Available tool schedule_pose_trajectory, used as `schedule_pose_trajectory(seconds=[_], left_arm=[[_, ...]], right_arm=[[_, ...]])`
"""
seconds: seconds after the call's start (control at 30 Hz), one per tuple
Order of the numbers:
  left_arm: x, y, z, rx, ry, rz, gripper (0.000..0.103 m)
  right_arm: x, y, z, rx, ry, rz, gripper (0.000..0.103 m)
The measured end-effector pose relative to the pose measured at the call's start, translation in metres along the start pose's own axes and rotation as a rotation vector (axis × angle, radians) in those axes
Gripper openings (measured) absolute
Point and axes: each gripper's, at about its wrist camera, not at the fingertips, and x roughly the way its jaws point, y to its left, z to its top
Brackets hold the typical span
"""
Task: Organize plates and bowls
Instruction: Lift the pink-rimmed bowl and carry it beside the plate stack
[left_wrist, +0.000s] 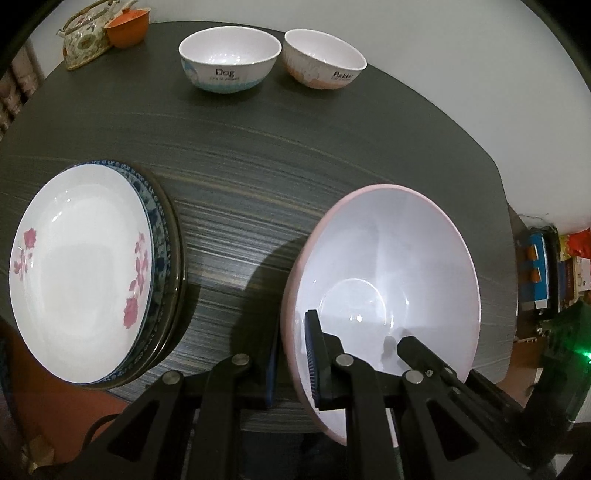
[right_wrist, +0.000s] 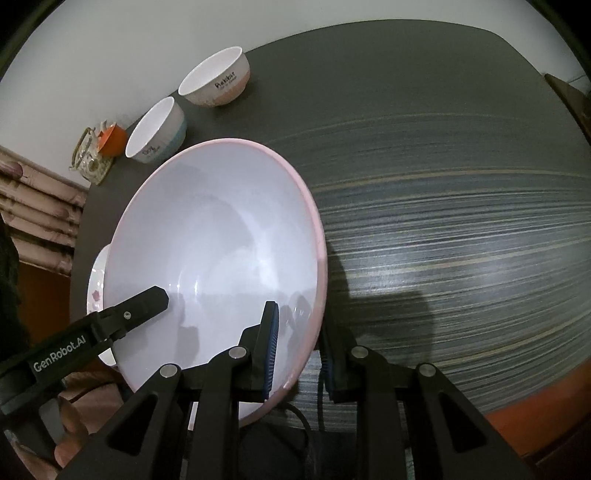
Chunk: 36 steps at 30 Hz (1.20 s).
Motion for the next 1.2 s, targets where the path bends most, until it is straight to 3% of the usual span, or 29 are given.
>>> schedule_pose_trajectory(seconds=[1.07,1.2], left_arm=[[0.012,0.018,-0.002,-0.042,0.009,0.015,0.013],[0.012,0.019,-0.003,-0.047,0.009,0.011,0.014]], right_arm=[[0.005,-0.007,-0.025,0.007,0.050,0.012,0.024],[0.002,-0.006,-0.027,0.007,0.043,0.014,0.030]])
